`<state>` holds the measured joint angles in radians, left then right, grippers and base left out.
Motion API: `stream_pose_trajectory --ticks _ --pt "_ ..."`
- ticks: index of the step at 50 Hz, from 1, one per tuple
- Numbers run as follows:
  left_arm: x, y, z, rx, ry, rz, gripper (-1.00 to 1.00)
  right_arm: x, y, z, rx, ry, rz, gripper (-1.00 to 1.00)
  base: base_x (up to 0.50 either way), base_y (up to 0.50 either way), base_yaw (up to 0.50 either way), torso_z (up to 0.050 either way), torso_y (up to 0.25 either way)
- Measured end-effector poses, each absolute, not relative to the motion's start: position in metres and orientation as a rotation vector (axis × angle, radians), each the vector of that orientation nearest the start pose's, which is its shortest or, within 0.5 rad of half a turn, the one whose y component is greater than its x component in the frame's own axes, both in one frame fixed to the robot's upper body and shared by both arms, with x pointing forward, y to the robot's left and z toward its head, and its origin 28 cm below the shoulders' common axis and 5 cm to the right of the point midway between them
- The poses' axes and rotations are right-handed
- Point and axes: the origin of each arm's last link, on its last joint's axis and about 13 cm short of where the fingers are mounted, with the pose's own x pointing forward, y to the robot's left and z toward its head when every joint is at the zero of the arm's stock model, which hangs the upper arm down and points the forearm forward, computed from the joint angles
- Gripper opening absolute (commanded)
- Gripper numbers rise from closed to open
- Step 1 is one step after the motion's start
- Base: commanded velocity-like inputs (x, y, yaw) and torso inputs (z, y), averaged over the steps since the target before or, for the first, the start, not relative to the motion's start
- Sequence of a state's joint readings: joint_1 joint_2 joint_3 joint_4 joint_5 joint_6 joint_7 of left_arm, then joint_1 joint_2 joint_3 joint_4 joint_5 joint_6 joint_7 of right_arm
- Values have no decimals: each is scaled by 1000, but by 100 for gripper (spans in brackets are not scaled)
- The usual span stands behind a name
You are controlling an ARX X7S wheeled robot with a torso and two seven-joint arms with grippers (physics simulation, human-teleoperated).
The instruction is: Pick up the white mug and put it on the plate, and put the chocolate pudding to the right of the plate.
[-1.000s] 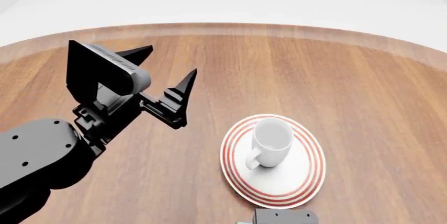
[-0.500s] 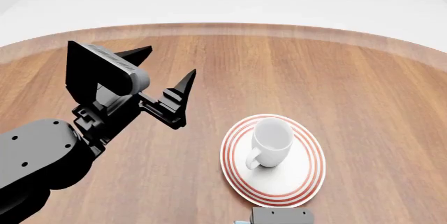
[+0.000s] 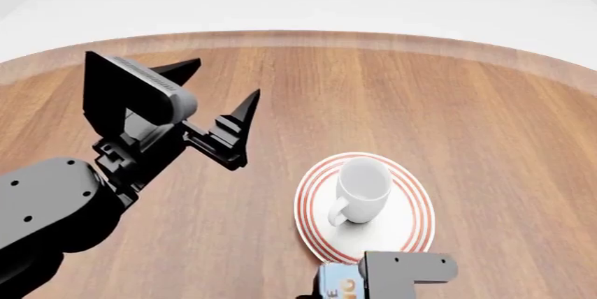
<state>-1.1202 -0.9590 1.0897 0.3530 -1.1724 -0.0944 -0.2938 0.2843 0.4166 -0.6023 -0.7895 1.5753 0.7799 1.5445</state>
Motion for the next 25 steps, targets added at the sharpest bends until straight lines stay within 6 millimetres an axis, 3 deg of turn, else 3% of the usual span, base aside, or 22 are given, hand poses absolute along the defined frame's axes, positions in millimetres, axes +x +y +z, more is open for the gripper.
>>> stream_pose_trajectory --ticks 25 --pt "267 245 234 104 -192 -555 100 118 -72 198 142 520 -11 -100 0 0 0 0 0"
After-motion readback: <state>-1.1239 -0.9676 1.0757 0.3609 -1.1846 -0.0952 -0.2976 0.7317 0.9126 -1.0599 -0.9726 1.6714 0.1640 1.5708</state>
